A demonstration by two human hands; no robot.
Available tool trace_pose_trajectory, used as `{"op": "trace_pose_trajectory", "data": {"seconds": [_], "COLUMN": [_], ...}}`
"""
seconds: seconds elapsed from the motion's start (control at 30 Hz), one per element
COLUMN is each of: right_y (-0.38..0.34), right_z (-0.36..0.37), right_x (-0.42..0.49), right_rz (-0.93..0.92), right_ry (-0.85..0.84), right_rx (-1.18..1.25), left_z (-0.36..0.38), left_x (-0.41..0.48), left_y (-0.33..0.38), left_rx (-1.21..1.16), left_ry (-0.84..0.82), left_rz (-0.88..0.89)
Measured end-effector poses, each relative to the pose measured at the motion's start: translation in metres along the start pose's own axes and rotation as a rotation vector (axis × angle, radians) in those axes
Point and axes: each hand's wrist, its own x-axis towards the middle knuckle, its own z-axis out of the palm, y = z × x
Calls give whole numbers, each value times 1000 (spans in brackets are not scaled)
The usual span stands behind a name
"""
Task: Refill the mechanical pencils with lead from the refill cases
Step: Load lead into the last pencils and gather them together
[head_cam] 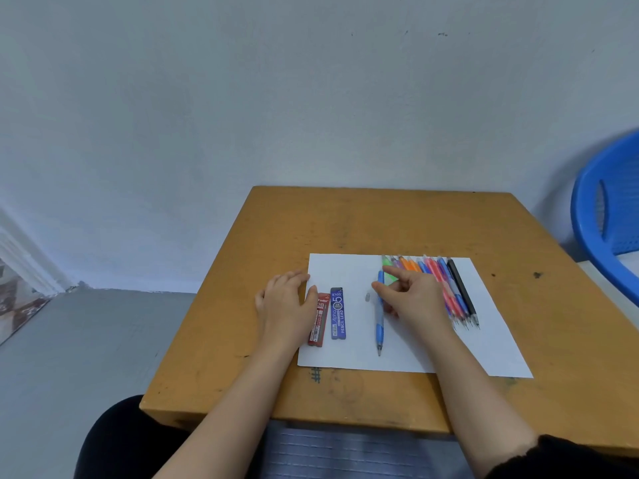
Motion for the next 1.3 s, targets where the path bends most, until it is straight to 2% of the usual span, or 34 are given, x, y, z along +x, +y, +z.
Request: {"op": "trace_pose_trajectory", "data": {"seconds": [0.1, 0.6, 1.1, 1.2, 1.3], "right_y": [1, 4, -4, -14, -28], "right_z": [1, 2, 0, 0, 1], "right_x": [-2, -3, -6, -5, -4], "right_rz": [-50, -52, -94, -143, -207], "right_ry": [-30, -45, 63, 16, -102], "right_rx": [-116, -172, -87, -113, -188], "left_z": [-1, -3, -4, -4, -4], "left_x": [-1, -1, -4, -4, -5], "left_y": [1, 2, 0, -1, -1], "left_rx": [-1, 4, -51, -51, -47], "left_ry": [5, -10, -18, -15, -16], "left_rz": [3, -1, 15, 19, 24]}}
